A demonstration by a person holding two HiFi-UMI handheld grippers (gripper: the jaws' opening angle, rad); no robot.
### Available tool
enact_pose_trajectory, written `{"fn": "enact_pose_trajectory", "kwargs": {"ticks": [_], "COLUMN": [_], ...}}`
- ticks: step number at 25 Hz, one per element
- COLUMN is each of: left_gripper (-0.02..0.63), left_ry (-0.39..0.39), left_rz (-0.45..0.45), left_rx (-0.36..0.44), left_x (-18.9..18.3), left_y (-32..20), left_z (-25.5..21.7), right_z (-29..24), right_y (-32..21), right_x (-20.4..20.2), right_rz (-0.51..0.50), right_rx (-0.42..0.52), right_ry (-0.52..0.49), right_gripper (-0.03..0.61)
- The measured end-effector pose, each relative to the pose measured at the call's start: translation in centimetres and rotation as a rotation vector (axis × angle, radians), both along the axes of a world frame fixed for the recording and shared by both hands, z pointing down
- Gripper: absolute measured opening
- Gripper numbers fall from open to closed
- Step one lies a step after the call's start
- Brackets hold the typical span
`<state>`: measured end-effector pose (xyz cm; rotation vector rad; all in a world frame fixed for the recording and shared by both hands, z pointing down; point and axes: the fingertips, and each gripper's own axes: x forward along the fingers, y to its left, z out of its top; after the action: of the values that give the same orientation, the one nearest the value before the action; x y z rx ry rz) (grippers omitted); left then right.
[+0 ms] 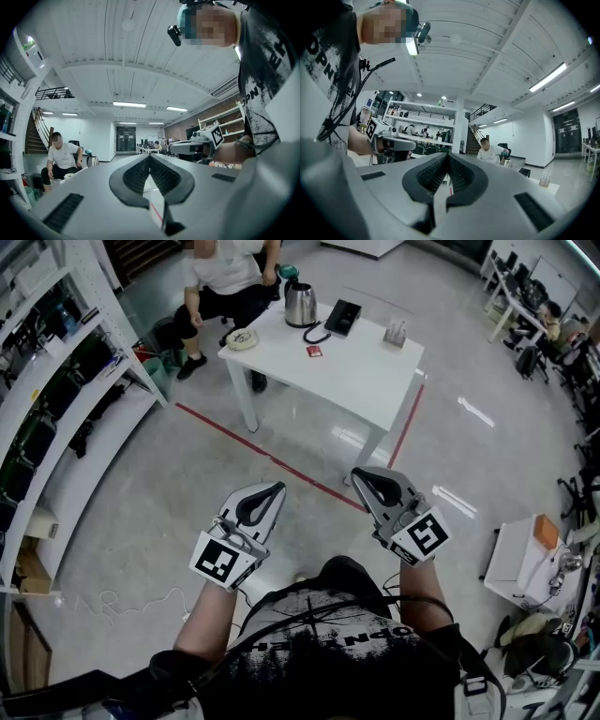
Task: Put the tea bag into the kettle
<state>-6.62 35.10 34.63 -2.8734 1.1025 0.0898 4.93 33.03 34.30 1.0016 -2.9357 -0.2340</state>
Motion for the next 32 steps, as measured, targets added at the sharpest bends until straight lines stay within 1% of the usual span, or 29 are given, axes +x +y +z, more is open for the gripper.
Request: {"fn": "enact_pose_trajectory", "kwargs": {"ticks": [4,7,10,14,20,22,25,32], "left_gripper": [0.011,0.011,0.011,0.011,0.011,0.011,0.011,0.011], "left_ry": [-0.026,-0.013,-0.038,-0.035,-0.033,-0.023,-0.037,-0.032], "left_rz": [-0.019,-0.026,-0.047,-0.067,-0.083,-0.083,-0.095,-0.116], "left_rx": [-0.024,-0.024,-0.027,-0.023,-0.052,-0.051,-0.047,-0.037], "left_x": [-0.8,-0.9,-1.1,-1.2,-0.1,0.4,0.9,2.6], "left_y": [-1.2,-2.4,-4.4,-7.4,-13.0,-15.0,-18.6,-26.3], "left_z": [0.8,1.1,2.0,2.0,1.8,1.4,1.4,-0.2], "right_z": [0.1,0.3,0.5,0.5,0.3,0.0,-0.1,-0.5], "right_y": [-1.4,-2.9,-5.2,-8.8,-14.9,-17.1,-20.6,-27.9], "right_x": [-0.9,-1.3,-1.3,-1.9,-1.8,-1.5,-1.0,0.1], "right_rz": [-0.019,-0.036,-0.046,-0.076,-0.128,-0.137,-0.152,-0.195], "right_rx": [0.001,0.003,0.009,0.016,0.014,0.012,0.002,-0.004], "right_ry": [0.002,-0.009,-0.014,-0.005,0.011,0.004,-0.005,-0.018], "right_gripper": [0.011,0.011,0.011,0.011,0.011,0.011,0.011,0.011]}}
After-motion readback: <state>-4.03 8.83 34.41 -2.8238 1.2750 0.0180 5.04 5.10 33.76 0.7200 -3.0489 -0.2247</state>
